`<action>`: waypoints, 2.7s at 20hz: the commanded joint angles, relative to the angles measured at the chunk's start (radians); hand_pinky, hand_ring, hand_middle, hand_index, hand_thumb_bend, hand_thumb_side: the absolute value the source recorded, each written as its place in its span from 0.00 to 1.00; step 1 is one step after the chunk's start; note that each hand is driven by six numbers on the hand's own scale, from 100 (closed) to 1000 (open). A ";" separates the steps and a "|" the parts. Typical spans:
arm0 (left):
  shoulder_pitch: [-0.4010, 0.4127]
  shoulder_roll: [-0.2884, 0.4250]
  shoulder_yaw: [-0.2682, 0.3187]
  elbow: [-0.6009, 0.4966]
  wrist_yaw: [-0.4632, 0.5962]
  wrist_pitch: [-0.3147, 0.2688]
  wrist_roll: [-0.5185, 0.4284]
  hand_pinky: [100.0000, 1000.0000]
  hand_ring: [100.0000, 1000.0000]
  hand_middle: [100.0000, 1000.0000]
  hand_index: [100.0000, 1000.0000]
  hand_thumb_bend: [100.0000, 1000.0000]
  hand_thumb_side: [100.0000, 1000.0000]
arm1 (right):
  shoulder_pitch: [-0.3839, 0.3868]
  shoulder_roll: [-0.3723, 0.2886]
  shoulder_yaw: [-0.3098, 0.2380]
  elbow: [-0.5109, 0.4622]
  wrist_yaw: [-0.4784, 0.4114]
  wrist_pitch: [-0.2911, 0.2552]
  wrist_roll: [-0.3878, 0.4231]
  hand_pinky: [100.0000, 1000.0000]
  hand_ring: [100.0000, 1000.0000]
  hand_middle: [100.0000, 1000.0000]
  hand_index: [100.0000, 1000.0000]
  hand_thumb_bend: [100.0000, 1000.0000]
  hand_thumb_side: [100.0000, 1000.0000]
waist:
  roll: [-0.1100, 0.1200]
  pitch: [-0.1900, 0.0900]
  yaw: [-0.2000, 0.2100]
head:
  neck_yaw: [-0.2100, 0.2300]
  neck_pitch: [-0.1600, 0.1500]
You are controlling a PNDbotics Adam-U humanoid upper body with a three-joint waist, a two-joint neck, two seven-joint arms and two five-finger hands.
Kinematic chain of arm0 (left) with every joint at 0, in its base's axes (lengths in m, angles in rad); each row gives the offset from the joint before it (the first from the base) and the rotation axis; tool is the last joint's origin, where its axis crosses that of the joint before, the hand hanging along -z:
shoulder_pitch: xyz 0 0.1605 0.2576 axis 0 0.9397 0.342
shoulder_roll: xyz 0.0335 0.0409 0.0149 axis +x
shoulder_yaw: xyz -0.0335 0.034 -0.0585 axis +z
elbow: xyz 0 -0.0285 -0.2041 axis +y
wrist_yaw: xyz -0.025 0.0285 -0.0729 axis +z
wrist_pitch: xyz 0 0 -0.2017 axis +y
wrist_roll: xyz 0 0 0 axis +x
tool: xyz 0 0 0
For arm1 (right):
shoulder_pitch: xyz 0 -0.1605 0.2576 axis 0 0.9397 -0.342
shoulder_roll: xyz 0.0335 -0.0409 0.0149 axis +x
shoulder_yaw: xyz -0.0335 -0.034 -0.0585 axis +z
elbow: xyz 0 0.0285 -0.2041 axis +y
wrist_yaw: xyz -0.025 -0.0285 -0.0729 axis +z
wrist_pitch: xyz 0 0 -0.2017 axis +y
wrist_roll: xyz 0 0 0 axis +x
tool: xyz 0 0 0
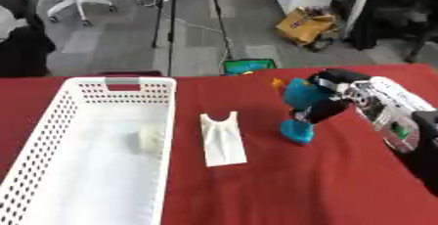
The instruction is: Pick up objects on the table and place them in the box.
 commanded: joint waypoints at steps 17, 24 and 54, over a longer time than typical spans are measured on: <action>-0.004 0.014 0.010 -0.010 -0.002 0.003 0.010 0.60 0.44 0.53 0.60 0.00 0.85 | -0.052 -0.026 -0.003 -0.038 0.004 0.026 -0.006 0.06 0.20 0.18 0.33 0.00 0.47 | -0.012 -0.032 -0.012 | -0.005 -0.007; -0.001 0.016 0.010 -0.010 -0.004 0.006 0.015 0.59 0.44 0.53 0.60 0.00 0.85 | -0.074 -0.027 0.000 -0.054 0.012 0.029 -0.001 0.05 0.19 0.15 0.33 0.00 0.46 | -0.019 -0.038 -0.021 | -0.005 -0.005; 0.003 0.003 0.001 -0.010 -0.002 0.033 0.050 0.58 0.44 0.52 0.60 0.00 0.84 | -0.292 0.041 0.048 -0.222 -0.023 0.064 0.109 0.00 0.14 0.13 0.31 0.00 0.46 | -0.069 -0.081 -0.029 | -0.016 0.015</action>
